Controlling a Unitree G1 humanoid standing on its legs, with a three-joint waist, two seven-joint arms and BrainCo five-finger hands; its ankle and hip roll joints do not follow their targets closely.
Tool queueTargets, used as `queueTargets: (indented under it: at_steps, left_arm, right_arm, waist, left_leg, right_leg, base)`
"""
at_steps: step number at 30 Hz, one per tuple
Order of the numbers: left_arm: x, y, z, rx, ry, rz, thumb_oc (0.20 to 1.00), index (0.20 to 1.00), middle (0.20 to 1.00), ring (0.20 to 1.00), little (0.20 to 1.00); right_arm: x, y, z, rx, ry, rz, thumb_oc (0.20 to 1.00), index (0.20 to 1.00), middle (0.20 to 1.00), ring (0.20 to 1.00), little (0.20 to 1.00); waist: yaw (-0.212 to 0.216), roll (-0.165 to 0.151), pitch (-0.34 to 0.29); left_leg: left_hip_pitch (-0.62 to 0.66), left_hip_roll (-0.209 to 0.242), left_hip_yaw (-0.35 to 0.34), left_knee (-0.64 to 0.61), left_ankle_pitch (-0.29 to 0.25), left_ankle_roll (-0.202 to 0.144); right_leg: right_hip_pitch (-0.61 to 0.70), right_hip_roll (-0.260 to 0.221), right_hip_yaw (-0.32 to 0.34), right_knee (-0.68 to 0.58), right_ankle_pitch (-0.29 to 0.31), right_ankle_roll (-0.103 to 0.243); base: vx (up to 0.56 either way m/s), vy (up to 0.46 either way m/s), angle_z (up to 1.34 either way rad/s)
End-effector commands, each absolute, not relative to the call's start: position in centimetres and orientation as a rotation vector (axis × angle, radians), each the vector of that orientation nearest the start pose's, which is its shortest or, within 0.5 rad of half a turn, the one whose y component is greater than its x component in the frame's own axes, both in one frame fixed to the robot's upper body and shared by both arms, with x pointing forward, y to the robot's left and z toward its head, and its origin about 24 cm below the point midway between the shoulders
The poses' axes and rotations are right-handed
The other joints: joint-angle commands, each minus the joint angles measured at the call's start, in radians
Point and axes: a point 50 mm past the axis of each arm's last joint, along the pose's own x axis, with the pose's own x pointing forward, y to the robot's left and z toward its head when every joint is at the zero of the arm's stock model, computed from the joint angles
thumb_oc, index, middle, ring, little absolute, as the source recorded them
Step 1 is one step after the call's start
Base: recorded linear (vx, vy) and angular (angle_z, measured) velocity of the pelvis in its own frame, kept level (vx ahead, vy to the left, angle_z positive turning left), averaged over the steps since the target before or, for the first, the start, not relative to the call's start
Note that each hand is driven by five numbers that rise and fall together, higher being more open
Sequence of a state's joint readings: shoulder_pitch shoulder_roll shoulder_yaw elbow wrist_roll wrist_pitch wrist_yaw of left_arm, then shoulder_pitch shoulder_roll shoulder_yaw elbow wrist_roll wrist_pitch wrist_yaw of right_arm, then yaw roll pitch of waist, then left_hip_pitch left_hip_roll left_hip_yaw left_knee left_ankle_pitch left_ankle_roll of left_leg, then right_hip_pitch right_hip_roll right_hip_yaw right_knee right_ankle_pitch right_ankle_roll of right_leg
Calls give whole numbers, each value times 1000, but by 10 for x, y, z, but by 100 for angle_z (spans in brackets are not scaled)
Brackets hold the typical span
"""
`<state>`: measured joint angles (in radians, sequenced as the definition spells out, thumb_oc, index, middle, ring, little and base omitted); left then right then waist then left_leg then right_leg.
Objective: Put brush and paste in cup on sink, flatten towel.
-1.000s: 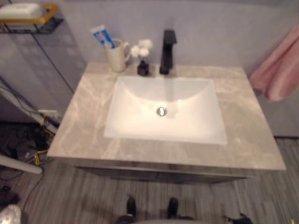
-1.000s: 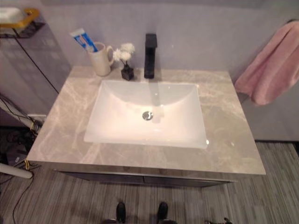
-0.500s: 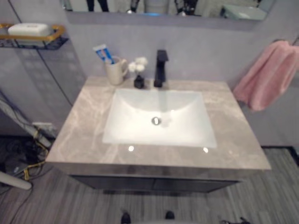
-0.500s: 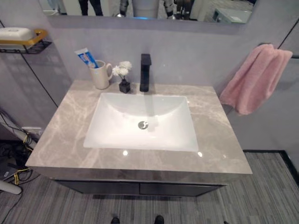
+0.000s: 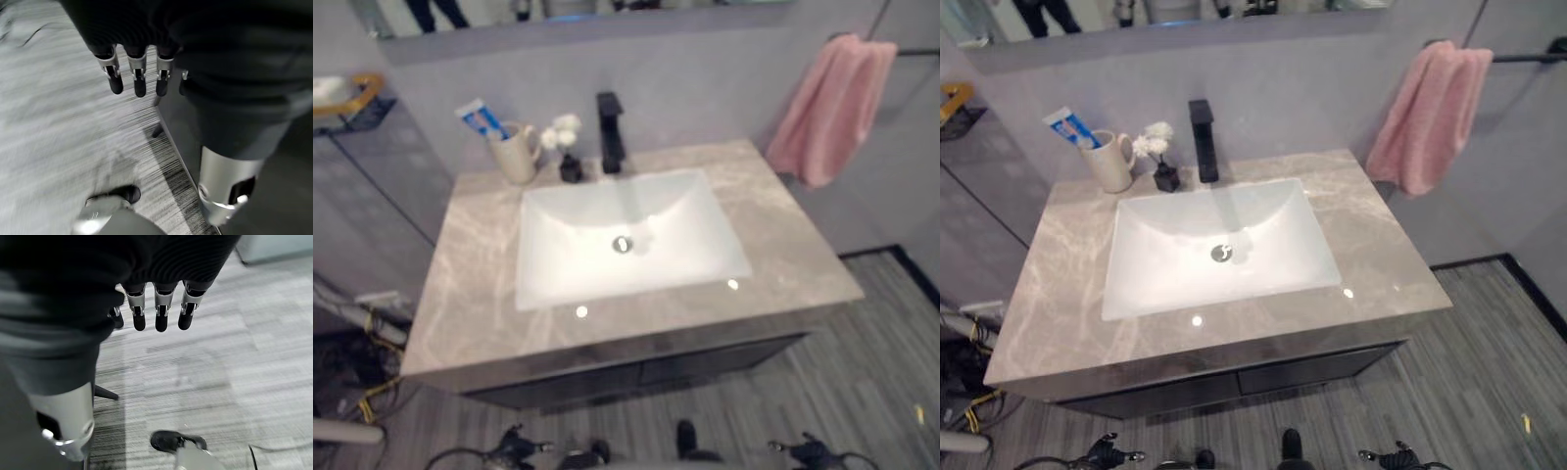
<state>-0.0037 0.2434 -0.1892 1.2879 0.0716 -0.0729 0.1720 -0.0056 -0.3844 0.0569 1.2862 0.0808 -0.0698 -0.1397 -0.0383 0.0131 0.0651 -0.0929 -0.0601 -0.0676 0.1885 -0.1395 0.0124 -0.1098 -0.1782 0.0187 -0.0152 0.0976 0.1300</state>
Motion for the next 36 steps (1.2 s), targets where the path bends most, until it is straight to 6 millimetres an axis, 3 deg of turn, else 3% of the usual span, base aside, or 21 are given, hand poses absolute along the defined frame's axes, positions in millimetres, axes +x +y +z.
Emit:
queueTargets:
  at_steps: [1,3,5,6,7,9,10,11,16,18,20,21,23,27,29,30,33,34,35,36]
  left_arm:
    - [68,265,-156,620,1211,78,1000,1000,1000,1000,1000]
    - [70,258,-157,668,1187,11,1000,1000,1000,1000,1000]
    - [71,257,-157,674,1178,13,1000,1000,1000,1000,1000]
    - [74,255,-157,680,1174,-3,1000,1000,1000,1000,1000]
    - [74,255,-157,680,1173,-2,1000,1000,1000,1000,1000]
    - [75,254,-158,686,1179,-7,1000,1000,1000,1000,1000]
    - [76,255,-157,670,1174,9,1000,1000,1000,1000,1000]
    - [77,253,-157,666,1168,9,1000,1000,1000,1000,1000]
    - [82,249,-157,653,1152,-3,1000,1000,1000,1000,1000]
    - [84,250,-157,642,1153,8,1000,1000,1000,1000,1000]
    - [83,250,-157,628,1155,29,1000,1000,1000,1000,1000]
    - [83,250,-157,628,1154,30,1000,1000,1000,1000,1000]
    - [80,248,-158,638,1162,23,1000,1000,1000,1000,1000]
    - [84,247,-158,672,1149,-2,1000,1000,1000,1000,1000]
    - [94,246,-155,702,1114,-24,1000,1000,1000,1000,1000]
    - [100,244,-154,709,1097,-34,1000,1000,1000,1000,1000]
    - [102,241,-155,712,1095,-48,1000,1000,1000,1000,1000]
    - [100,241,-156,707,1104,-52,1000,1000,1000,1000,1000]
    - [100,241,-156,707,1104,-52,1000,1000,1000,1000,1000]
    - [99,242,-156,709,1110,-55,1000,1000,1000,1000,1000]
  right_arm:
    - [86,-309,-136,-440,1153,-366,1000,1000,1000,1000,1000]
    - [79,-313,-136,-451,1174,-386,1000,1000,1000,1000,1000]
    - [78,-313,-136,-455,1180,-392,1000,1000,1000,1000,1000]
    - [79,-313,-136,-465,1182,-390,1000,1000,1000,1000,1000]
    - [79,-313,-136,-465,1182,-390,1000,1000,1000,1000,1000]
    - [67,-310,-140,-460,1221,-384,1000,1000,1000,1000,1000]
    - [61,-311,-141,-469,1240,-382,1000,1000,1000,1000,1000]
    - [57,-311,-141,-467,1254,-388,1000,1000,1000,1000,1000]
    - [58,-313,-141,-481,1258,-390,1000,1000,1000,1000,1000]
    - [72,-309,-140,-475,1210,-377,1000,1000,1000,1000,1000]
    - [90,-309,-135,-487,1146,-367,1000,1000,1000,1000,1000]
    - [91,-309,-135,-487,1146,-367,1000,1000,1000,1000,1000]
    - [99,-313,-130,-525,1104,-344,1000,1000,1000,1000,1000]
    - [104,-323,-123,-570,1075,-349,1000,1000,1000,1000,1000]
    - [106,-326,-120,-606,1066,-339,1000,1000,1000,1000,1000]
    - [107,-329,-119,-615,1069,-341,1000,1000,1000,1000,1000]
    - [106,-324,-124,-661,1113,-265,1000,1000,1000,1000,1000]
    - [107,-320,-126,-672,1126,-235,1000,1000,1000,1000,1000]
    - [107,-320,-126,-672,1125,-235,1000,1000,1000,1000,1000]
    - [108,-314,-129,-680,1135,-200,1000,1000,1000,1000,1000]
  waist:
    - [-11,-8,23]
    - [-11,0,30]
    - [-9,12,48]
    - [0,22,66]
    - [1,22,64]
    - [-2,40,65]
    - [1,57,65]
    - [1,60,62]
    - [20,68,41]
    - [33,45,13]
    - [54,28,1]
    - [56,28,0]
    - [50,16,0]
    - [36,16,11]
    - [37,11,27]
    - [50,9,36]
    - [95,-8,43]
    - [107,-13,43]
    - [107,-14,42]
    - [120,-19,41]
  left_leg:
    - [-50,-40,61,133,-129,75]
    - [-51,-56,109,124,-129,89]
    - [-50,-50,150,112,-118,93]
    - [-47,-37,170,100,-104,91]
    - [-50,-37,172,101,-104,91]
    - [-20,-29,185,31,-68,91]
    - [27,-21,193,-33,-53,95]
    - [36,-20,195,-55,-41,94]
    - [61,-5,245,-122,-9,94]
    - [55,2,292,-145,7,86]
    - [34,15,339,-146,17,70]
    - [34,16,341,-147,17,69]
    - [28,41,360,-169,47,48]
    - [20,59,352,-189,83,26]
    - [1,61,283,-207,124,2]
    - [-23,50,200,-209,148,1]
    - [-52,-25,-117,-185,143,-6]
    - [-64,-45,-181,-164,139,-7]
    - [-66,-46,-181,-162,138,-7]
    - [-74,-65,-234,-142,135,-7]
  right_leg:
    - [-54,-18,47,17,10,30]
    - [-74,-37,63,-14,54,44]
    - [-112,-48,22,-16,67,44]
    - [-136,-46,-57,31,28,40]
    - [-139,-46,-55,32,29,40]
    - [-117,-36,-143,140,-62,12]
    - [-104,-38,-193,261,-120,7]
    - [-87,-36,-209,302,-150,0]
    - [-10,-65,-308,392,-222,-20]
    - [65,-51,-350,353,-223,-16]
    - [110,-33,-396,214,-221,-6]
    - [111,-31,-395,210,-219,-7]
    - [103,19,-336,149,-236,-20]
    - [105,52,-310,94,-230,-35]
    - [87,77,-289,76,-230,-50]
    - [72,87,-285,73,-223,-61]
    - [53,111,-238,70,-213,-75]
    - [48,119,-213,65,-206,-76]
    - [47,118,-214,65,-206,-76]
    - [44,127,-184,59,-200,-75]
  base:
    - [-222,417,-91]
    - [-143,270,-97]
    - [-188,166,-92]
    - [-156,61,-79]
    - [-145,60,-86]
    - [-54,55,-92]
    - [0,17,-64]
    - [-1,-24,-35]
    - [-32,-69,-51]
    - [-20,-279,-84]
    - [-52,-279,-74]
    - [-81,-314,-144]
    - [-58,-385,-120]
    - [-52,-244,-31]
    - [-133,-347,-29]
    - [-124,-264,-14]
    - [-72,-240,-40]
    - [-32,-132,-50]
    - [-23,-92,-65]
    - [-7,-64,-97]
